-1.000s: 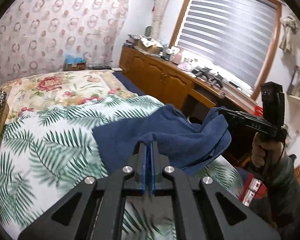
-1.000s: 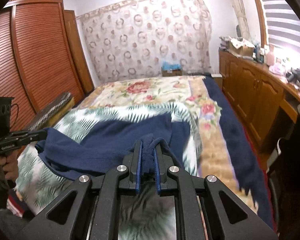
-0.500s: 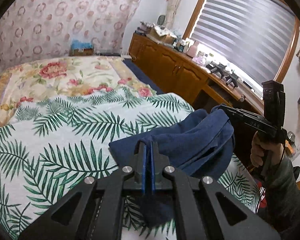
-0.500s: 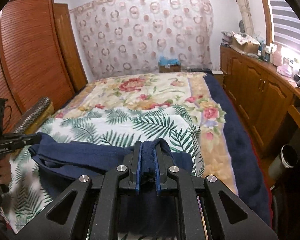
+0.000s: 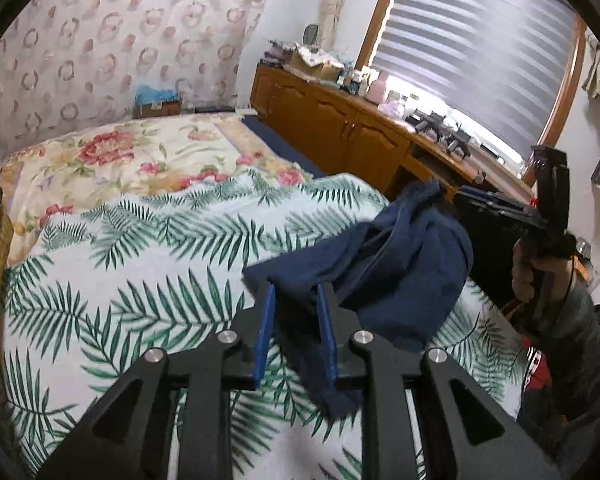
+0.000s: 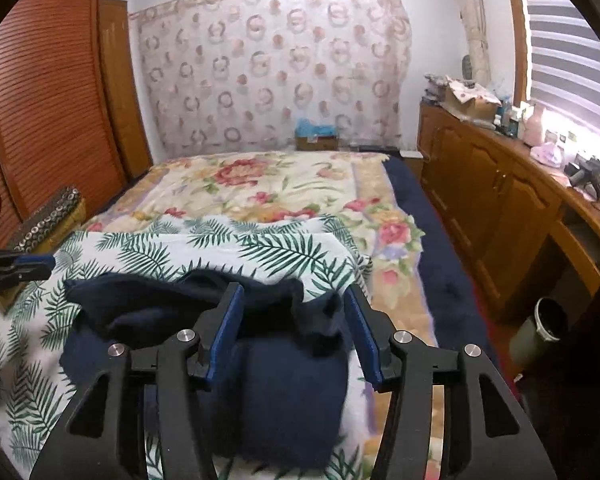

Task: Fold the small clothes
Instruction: 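Grasp the folded shirt bundle with both tools, then lift the folded shirt with both tools and carry it toward the cushion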

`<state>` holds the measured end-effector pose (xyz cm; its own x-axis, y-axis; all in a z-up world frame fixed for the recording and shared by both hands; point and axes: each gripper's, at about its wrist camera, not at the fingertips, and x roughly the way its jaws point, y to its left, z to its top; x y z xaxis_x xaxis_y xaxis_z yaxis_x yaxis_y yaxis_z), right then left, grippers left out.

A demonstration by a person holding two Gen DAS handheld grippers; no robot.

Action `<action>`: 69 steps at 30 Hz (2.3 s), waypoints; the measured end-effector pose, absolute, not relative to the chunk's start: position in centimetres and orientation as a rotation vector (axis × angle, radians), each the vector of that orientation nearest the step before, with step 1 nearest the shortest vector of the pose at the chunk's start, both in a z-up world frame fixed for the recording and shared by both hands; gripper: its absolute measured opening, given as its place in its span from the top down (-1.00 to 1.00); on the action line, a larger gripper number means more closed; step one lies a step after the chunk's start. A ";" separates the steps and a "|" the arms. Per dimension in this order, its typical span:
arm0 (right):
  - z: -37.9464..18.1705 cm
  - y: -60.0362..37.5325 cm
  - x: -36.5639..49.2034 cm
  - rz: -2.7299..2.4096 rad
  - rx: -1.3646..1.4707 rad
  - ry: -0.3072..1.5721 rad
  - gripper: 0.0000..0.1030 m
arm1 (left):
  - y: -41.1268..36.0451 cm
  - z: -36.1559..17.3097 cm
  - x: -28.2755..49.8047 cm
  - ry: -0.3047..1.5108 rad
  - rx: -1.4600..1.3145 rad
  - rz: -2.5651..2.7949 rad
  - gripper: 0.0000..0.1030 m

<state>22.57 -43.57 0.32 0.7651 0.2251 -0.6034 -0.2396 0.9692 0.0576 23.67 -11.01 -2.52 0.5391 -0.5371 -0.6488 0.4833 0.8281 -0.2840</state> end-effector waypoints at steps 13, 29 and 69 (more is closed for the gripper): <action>-3.8 -42.8 26.1 0.273 -0.060 0.796 -0.04 | -14.0 -4.8 26.3 0.880 -0.033 -0.637 0.61; -5.0 -42.9 26.5 0.274 -0.051 0.813 -0.24 | -15.6 -7.6 30.1 0.982 0.003 -0.544 0.16; -7.1 -44.0 27.3 0.454 0.171 0.912 0.49 | -14.8 -7.2 29.6 0.921 -0.137 -0.641 0.72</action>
<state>27.34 -44.04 -7.06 0.5256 0.4489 -0.7226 -0.3063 0.8923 0.3316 29.63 -14.77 -7.19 0.4348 -0.5697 -0.6975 0.4564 0.8070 -0.3747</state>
